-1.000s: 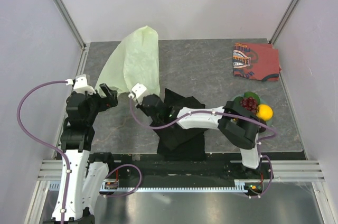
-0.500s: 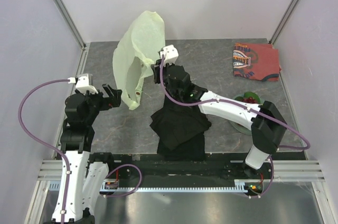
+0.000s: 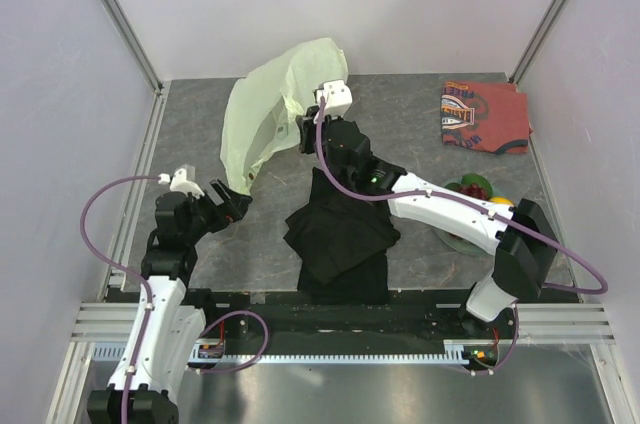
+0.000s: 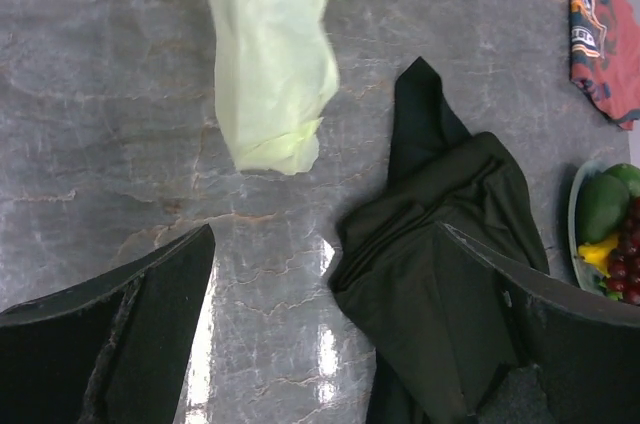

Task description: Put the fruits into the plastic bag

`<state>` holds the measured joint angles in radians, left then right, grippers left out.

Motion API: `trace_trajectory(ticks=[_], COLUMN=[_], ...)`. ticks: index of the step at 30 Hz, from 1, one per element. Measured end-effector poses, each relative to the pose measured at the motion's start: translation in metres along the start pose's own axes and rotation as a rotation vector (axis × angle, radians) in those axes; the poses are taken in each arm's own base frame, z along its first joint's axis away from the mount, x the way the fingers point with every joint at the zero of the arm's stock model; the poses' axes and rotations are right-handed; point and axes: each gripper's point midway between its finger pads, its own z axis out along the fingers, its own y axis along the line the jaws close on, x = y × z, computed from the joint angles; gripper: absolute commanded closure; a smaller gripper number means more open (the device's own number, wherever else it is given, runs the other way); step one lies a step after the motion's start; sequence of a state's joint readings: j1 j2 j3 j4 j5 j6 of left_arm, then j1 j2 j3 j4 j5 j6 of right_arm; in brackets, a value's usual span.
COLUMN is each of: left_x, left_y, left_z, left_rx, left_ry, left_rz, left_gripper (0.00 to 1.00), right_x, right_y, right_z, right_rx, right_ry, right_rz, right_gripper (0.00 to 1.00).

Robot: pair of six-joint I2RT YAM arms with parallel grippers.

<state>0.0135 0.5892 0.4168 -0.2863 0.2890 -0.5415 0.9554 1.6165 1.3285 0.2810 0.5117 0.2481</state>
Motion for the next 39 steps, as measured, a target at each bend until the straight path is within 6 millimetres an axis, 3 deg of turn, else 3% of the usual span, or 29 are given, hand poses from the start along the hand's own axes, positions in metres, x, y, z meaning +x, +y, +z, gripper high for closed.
trace_trajectory(ticks=[7, 14, 20, 23, 24, 27, 31, 34, 39], left_x=[0.002, -0.02, -0.032, -0.027, -0.024, -0.012, -0.012, -0.043, -0.118], left_y=[0.008, 0.009, 0.006, -0.005, -0.009, -0.021, -0.054, -0.095, -0.171], left_z=[0.008, 0.018, 0.027, 0.035, 0.038, 0.044, 0.04, 0.02, -0.042], left_rx=[-0.002, -0.007, 0.003, 0.046, 0.062, 0.112, 0.211, 0.304, 0.48], left_ry=[-0.054, -0.146, -0.184, -0.147, -0.129, -0.067, -0.026, -0.084, -0.247], left_rz=[-0.035, -0.032, -0.031, -0.022, -0.02, -0.014, 0.025, 0.074, 0.218], left_gripper=[0.05, 0.07, 0.23, 0.44, 0.66, 0.9, 0.98, 0.98, 0.98], right_x=[-0.006, -0.032, -0.041, -0.038, -0.037, -0.034, -0.03, -0.028, -0.034], right_y=[-0.003, -0.007, -0.013, -0.016, -0.017, -0.018, -0.025, -0.038, -0.069], right_z=[-0.008, -0.026, -0.04, -0.043, -0.044, -0.045, -0.044, -0.044, -0.045], right_rx=[0.005, -0.003, -0.004, -0.002, 0.0, 0.003, 0.019, 0.048, 0.12], right_ry=[0.012, -0.019, -0.025, -0.014, -0.009, 0.001, 0.02, 0.038, 0.058], right_rz=[-0.005, 0.014, 0.017, 0.011, 0.008, 0.002, -0.011, -0.03, -0.068], right_gripper=[1.0, 1.0, 1.0, 1.0, 1.0, 1.0, 1.0, 1.0, 1.0])
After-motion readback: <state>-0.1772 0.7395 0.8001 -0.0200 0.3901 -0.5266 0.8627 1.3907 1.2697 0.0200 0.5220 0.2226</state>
